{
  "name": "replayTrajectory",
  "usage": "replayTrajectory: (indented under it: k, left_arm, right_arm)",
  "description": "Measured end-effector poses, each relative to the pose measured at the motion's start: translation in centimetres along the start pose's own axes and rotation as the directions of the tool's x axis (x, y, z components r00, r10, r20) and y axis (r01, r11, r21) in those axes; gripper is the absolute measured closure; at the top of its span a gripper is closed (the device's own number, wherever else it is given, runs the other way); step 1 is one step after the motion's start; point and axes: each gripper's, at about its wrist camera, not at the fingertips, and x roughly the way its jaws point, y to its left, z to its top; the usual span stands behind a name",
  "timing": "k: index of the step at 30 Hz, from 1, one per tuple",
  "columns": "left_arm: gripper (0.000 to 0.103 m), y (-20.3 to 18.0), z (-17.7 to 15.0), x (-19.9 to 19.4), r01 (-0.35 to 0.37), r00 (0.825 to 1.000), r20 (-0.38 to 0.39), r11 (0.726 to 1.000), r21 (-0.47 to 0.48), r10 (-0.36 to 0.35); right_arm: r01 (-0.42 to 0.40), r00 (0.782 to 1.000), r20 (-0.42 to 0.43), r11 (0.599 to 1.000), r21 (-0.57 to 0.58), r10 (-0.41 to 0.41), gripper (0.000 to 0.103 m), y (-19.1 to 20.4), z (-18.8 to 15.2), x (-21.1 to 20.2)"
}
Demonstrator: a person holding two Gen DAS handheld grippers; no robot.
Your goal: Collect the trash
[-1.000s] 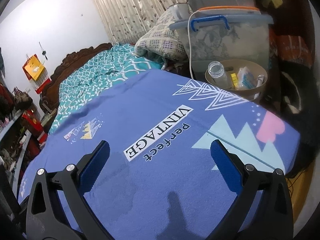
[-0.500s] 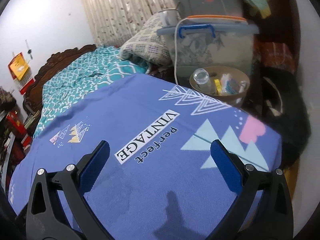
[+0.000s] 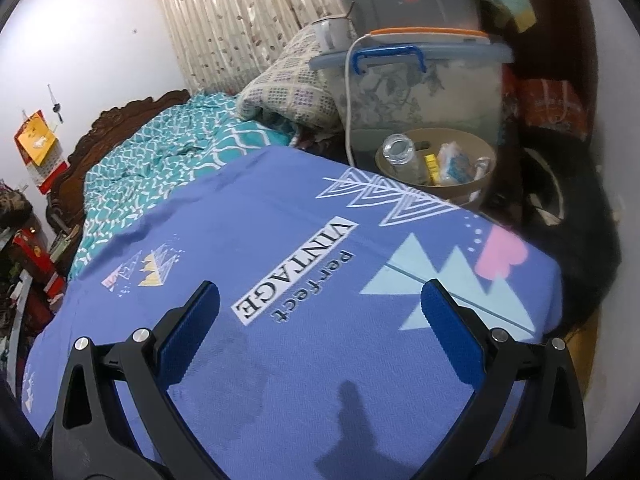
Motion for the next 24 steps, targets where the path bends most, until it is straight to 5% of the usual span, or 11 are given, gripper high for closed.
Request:
replayTrajectory:
  k: [9, 14, 18, 24]
  left_arm:
    - [0.008, -0.1, -0.1, 0.4, -0.028, 0.999, -0.020, 1.000, 0.005, 0.028]
    - [0.008, -0.6, 0.0, 1.1, -0.096, 0.994, -0.059, 0.995, 0.018, 0.097]
    - [0.008, -2.5, 0.1, 2.1, -0.190, 0.973, -0.115, 0.979, 0.074, 0.198]
    - [0.008, -7.5, 1.7, 2.0, -0.190, 0.975, -0.086, 0.970, 0.151, 0.204]
  right_arm:
    - [-0.138, 0.990, -0.040, 0.989, -0.055, 0.136, 0.003, -0.5, 1.0, 1.2]
    - [-0.166, 0.986, 0.011, 0.979, -0.117, 0.169, 0.003, -1.9, 1.5, 0.6]
    - [-0.168, 0.985, 0.007, 0.977, -0.130, 0.170, 0.003, -3.2, 1.0, 1.1]
    - [-0.187, 0.982, 0.001, 0.977, -0.101, 0.188, 0.003, -4.2, 1.0, 2.0]
